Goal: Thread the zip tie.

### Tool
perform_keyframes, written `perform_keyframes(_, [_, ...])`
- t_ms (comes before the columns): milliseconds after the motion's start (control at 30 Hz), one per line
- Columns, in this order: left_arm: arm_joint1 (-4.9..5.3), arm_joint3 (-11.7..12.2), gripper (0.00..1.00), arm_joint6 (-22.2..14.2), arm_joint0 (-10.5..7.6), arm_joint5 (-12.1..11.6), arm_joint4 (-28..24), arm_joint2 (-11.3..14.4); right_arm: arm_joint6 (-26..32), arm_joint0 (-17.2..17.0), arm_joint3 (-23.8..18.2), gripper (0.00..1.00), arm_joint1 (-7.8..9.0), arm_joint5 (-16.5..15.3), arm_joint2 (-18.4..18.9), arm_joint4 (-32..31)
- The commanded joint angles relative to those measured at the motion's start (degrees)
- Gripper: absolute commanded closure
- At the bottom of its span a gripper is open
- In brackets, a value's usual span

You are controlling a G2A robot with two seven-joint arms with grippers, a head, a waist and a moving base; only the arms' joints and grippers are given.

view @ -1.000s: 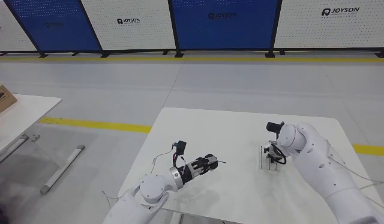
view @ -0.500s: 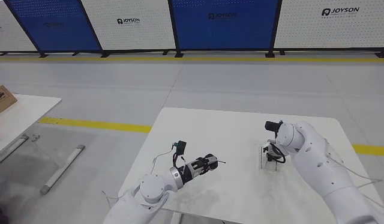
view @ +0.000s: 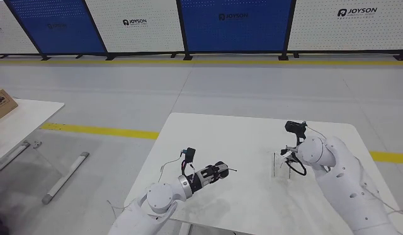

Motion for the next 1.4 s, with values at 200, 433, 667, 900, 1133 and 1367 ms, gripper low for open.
perform_keyframes(200, [0.0,0.0,1.0,0.0,0.0,0.0,0.0,0.0,1.62,-4.14,-6.06,1.0,0.77,0.0,3.57,-2.45])
perform_keyframes(433, [0.0,0.0,1.0,0.0,0.0,0.0,0.0,0.0,1.62,-4.14,-6.06,1.0,0.77,0.0,3.57,-2.45])
perform_keyframes(667, [0.0,0.0,1.0,0.0,0.0,0.0,0.0,0.0,-4.43,-9.42,-12.43,1.0,1.53,-3.01,7.81,0.84])
perform_keyframes(900, [0.0,0.0,1.0,0.0,0.0,0.0,0.0,0.0,-13.25,-22.47,-28.34,1.0,2.84,-3.13,13.85,1.4])
perform_keyframes(1133, [0.0,0.0,1.0,0.0,0.0,0.0,0.0,0.0,-19.09,-30.54,-34.57,1.0,3.01,-1.98,15.72,3.38])
perform_keyframes(1367, [0.0,0.0,1.0,0.0,0.0,0.0,0.0,0.0,-19.09,-30.54,-34.57,1.0,3.01,-1.98,15.72,3.38])
